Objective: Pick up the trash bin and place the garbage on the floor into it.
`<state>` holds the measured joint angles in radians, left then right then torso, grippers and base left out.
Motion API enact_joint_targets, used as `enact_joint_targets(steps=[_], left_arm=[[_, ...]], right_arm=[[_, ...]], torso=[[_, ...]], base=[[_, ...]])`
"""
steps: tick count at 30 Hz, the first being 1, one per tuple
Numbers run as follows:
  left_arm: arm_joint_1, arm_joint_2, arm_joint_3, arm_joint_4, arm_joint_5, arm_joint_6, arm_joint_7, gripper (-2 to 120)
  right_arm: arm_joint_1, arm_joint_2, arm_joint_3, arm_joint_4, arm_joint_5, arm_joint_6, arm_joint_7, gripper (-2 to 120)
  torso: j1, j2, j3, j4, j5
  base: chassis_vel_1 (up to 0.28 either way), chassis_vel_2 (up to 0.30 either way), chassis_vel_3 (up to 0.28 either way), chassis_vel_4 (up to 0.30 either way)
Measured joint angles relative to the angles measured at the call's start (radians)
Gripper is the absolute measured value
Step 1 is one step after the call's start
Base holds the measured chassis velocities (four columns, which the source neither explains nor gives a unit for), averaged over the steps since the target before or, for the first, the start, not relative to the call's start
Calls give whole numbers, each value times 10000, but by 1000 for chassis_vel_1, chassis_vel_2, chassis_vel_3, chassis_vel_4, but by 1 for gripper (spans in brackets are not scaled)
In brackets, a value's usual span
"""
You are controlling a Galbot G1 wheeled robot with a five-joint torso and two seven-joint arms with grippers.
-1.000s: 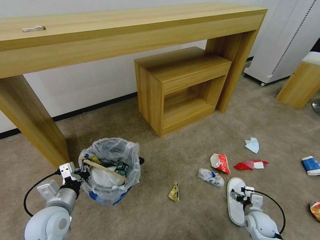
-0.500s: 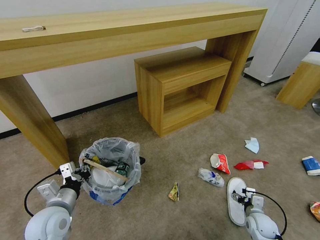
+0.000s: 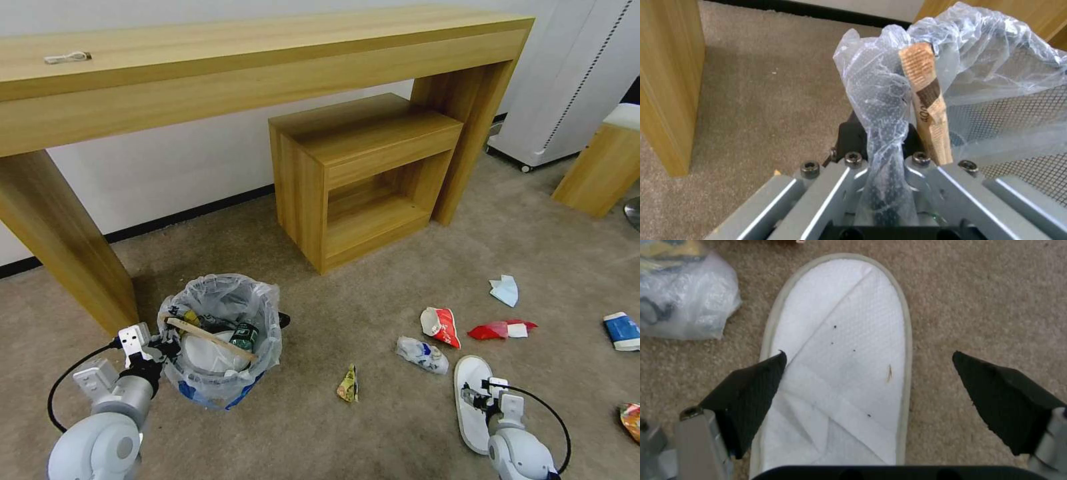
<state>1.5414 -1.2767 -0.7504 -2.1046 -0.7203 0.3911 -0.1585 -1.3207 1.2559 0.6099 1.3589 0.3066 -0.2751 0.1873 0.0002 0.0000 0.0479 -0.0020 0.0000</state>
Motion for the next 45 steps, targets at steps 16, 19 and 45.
enact_joint_targets(steps=[16,19,45], left_arm=[[43,34,-3,-18,3,-31,17,3],[49,53,-19,-29,-3,-33,18,3],[-13,8,-9,-8,-40,-34,4,3]], right_arm=[[-74,106,-52,237,-144,-111,36,96],[-74,97,-37,231,-151,-113,39,96],[134,146,-183,-244,-351,-13,-1,96]], torso=[[0,0,0,0,0],[0,0,0,0,0],[0,0,0,0,0]], base=[[0,0,0,0],[0,0,0,0],[0,0,0,0]])
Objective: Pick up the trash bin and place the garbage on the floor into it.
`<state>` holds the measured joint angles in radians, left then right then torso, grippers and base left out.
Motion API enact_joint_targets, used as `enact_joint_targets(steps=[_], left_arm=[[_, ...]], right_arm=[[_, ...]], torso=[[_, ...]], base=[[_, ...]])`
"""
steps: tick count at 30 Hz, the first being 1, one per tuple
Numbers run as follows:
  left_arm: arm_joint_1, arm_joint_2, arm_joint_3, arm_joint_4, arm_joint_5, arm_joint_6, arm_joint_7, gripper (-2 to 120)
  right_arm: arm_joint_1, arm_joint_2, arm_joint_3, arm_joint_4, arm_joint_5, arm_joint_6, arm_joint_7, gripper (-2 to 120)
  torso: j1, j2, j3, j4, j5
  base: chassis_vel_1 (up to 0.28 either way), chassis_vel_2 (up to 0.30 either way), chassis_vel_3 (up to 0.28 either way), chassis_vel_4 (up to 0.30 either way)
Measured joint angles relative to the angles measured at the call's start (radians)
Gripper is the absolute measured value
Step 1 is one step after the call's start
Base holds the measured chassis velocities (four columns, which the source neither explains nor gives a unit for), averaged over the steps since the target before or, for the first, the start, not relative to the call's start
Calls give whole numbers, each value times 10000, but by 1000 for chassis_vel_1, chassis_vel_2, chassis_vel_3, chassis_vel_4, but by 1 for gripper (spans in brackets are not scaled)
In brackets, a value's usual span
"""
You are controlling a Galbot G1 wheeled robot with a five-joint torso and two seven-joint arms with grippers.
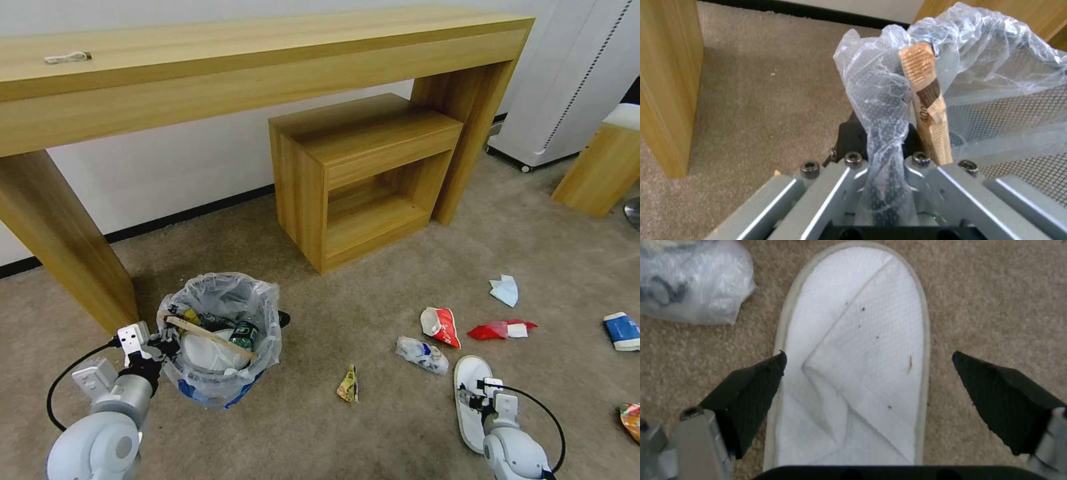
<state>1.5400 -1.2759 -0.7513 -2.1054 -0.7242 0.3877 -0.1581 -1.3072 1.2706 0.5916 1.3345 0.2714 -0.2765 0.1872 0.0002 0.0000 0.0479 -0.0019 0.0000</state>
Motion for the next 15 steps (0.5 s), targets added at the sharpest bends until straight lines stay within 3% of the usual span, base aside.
enact_joint_targets(steps=[15], left_arm=[[-8,47,-29,91,-20,-24,6,3]], right_arm=[[252,32,-4,-381,-99,80,-13,96]], torso=[[0,0,0,0,0]], base=[[0,0,0,0]])
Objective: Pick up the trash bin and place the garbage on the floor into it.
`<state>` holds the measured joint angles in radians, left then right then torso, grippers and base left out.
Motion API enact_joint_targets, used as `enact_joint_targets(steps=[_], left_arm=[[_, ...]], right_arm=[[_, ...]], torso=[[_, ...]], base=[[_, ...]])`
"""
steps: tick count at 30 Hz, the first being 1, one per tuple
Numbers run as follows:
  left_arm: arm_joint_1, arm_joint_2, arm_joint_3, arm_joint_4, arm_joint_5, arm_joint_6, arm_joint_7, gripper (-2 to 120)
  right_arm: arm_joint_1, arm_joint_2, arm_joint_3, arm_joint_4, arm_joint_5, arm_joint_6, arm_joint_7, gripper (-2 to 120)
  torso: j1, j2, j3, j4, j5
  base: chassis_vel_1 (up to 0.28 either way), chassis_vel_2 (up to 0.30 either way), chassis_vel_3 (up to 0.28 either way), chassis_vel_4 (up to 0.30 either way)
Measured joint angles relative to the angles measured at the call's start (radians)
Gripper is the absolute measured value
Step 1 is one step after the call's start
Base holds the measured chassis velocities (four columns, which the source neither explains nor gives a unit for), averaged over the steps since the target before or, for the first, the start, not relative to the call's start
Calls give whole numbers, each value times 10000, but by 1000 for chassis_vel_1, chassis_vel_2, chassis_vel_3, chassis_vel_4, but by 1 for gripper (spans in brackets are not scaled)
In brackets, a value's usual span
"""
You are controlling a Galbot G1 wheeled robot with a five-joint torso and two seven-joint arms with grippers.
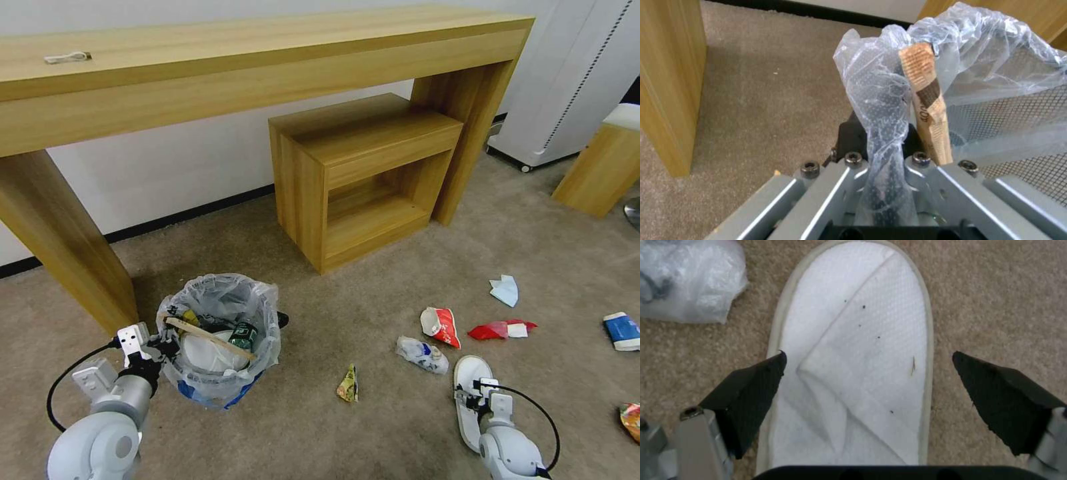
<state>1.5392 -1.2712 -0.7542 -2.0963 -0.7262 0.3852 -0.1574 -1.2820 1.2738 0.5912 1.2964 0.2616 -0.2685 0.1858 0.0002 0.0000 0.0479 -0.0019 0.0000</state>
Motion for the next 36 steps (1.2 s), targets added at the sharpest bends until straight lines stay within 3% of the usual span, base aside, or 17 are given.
enact_joint_targets(steps=[16,25,33,36], left_arm=[[-63,24,37,86,-16,-14,3,3],[-95,40,67,134,-30,-14,5,3],[-156,29,113,198,-26,-16,6,3],[-188,27,122,222,-26,-35,6,3]], right_arm=[[115,-15,66,-303,-122,123,-17,96],[213,-54,-4,-383,-132,138,-27,89],[259,-51,-68,-475,-162,192,-28,68],[283,-48,-83,-523,-164,223,-29,55]], torso=[[0,0,0,0,1],[0,0,0,0,0],[0,0,0,0,0],[0,0,0,0,0]], base=[[0,0,0,0],[0,0,0,0],[0,0,0,0],[0,0,0,0]])
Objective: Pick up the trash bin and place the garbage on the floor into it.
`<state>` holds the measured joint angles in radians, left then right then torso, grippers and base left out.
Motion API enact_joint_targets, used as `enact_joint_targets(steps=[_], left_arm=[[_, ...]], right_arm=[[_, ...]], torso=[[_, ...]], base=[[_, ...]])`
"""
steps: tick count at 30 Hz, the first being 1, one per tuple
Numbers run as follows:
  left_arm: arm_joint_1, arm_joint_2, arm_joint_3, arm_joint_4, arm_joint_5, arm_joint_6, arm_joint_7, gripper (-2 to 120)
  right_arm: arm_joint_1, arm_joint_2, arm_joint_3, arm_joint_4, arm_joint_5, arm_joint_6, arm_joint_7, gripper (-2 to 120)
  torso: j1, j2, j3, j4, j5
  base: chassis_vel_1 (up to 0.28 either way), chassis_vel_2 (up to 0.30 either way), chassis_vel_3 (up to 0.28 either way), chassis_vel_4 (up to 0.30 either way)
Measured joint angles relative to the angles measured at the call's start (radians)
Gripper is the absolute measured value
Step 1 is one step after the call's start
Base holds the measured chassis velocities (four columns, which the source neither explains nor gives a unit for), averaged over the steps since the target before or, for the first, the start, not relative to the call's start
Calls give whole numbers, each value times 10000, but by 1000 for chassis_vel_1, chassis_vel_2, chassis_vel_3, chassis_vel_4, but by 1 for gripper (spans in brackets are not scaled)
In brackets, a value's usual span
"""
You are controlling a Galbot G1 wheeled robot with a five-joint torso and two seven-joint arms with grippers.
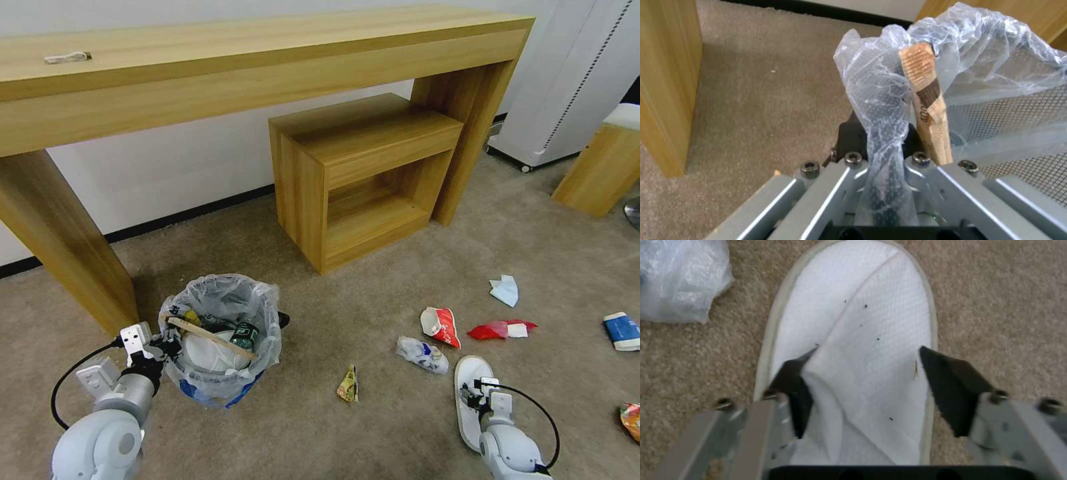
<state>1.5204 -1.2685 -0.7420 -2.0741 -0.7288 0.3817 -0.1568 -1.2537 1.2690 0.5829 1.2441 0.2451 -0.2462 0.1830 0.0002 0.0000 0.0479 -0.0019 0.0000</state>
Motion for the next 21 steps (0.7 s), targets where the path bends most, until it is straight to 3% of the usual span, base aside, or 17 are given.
enact_joint_targets(steps=[2,5,14,15,21], left_arm=[[-9,-3,5,9,-1,-13,0,3],[-22,-8,18,12,-1,-32,0,3],[-64,-16,30,52,-1,-40,0,3],[-72,-25,38,63,-1,-43,1,3],[-93,-38,55,78,-1,-51,1,3]], right_arm=[[14,2,-6,-22,0,13,-1,52],[70,11,-22,-110,-18,33,-14,34],[112,32,-55,-180,-33,55,-46,8],[122,40,-65,-203,-37,75,-54,0],[148,50,-86,-255,-41,153,-72,0]], torso=[[0,0,0,0,0],[0,0,0,0,0],[0,0,0,0,0],[0,0,0,0,0],[0,0,0,0,-1]], base=[[0,0,0,0],[0,0,0,0],[0,0,0,0],[0,0,0,0],[0,0,0,0]])
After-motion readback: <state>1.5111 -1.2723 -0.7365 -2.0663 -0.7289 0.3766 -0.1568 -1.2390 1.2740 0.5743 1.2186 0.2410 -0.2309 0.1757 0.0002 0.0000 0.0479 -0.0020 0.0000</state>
